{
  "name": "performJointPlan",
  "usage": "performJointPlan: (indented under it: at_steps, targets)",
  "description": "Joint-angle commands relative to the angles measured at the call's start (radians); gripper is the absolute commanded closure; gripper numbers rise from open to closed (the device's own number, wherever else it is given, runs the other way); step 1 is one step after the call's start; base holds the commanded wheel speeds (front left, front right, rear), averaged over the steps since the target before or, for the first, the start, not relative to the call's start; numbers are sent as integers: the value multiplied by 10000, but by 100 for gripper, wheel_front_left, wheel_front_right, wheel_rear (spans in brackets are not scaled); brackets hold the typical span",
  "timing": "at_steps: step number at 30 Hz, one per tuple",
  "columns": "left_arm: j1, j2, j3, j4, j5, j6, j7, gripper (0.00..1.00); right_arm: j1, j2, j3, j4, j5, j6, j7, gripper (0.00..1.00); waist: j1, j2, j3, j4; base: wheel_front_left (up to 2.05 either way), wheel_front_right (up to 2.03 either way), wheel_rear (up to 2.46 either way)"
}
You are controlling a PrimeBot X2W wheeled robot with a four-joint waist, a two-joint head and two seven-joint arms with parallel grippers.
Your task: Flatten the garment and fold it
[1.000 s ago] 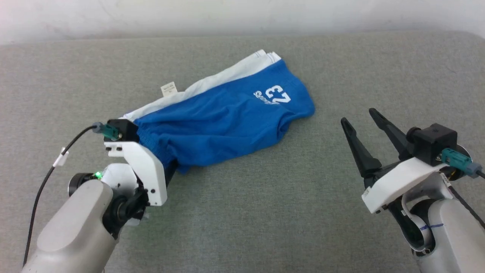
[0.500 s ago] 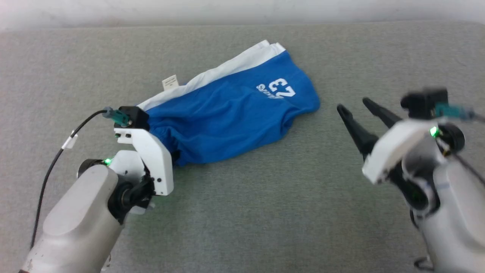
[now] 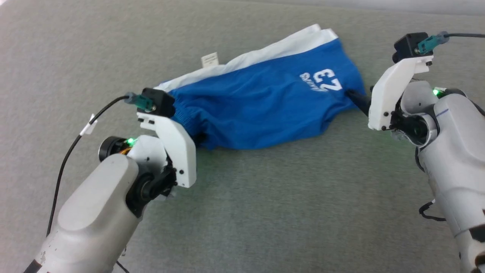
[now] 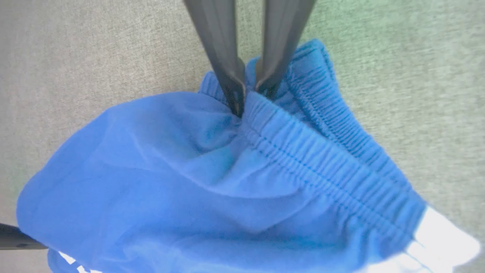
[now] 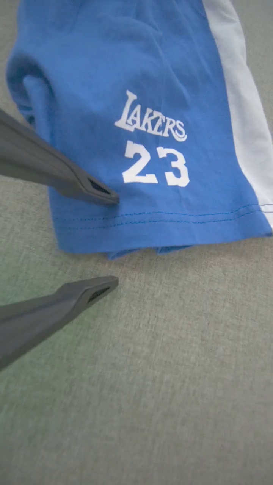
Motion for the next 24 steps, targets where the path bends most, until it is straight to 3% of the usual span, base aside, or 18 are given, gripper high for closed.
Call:
performJointPlan:
  at_steps: [1, 3, 4, 5, 6, 7, 14, 19, 24]
  targets:
    - [-127, -12, -30, -57, 117, -68, -39, 100, -184, 38, 14, 239, -23, -7, 76, 0, -3, 0, 381, 456, 0, 0, 0]
    - [-164, -52, -77, -179, 135, -98, -51, 100, -375, 85, 147, 862, -25, -7, 409, 0, -3, 0, 450, 566, 0, 0, 0]
    - [-182, -76, -111, -217, 160, -135, -87, 100, -402, 112, 170, 1190, 26, -7, 638, 7, -3, 0, 441, 626, 0, 0, 0]
    - [-182, -99, -139, -234, 173, -154, -111, 100, -426, 137, 201, 1450, 86, -7, 837, 56, -3, 0, 427, 663, 0, 0, 0]
    - [-179, -124, -169, -245, 180, -172, -123, 100, -438, 162, 237, 1652, 160, -7, 1005, 87, -3, 0, 414, 693, 0, 0, 0]
    - [-179, -145, -205, -248, 191, -196, -134, 100, -435, 173, 295, 1822, 241, -7, 1197, 100, -3, 0, 396, 717, 0, 0, 0]
    - [-17, -179, -332, -125, 183, -363, -308, 100, -245, -16, 772, 1603, 846, -7, 1107, 100, -3, 0, -99, 608, 0, 0, 0]
    - [189, -25, -426, -331, 253, -526, -488, 100, 426, -623, 851, 212, 1525, -7, 189, 100, -3, 0, -770, 466, 0, 0, 0]
    - [716, 77, -592, -588, 167, -573, -507, 100, 2319, -1506, 568, -1826, 2231, -7, -320, 100, -3, 0, -1595, 290, 0, 0, 0]
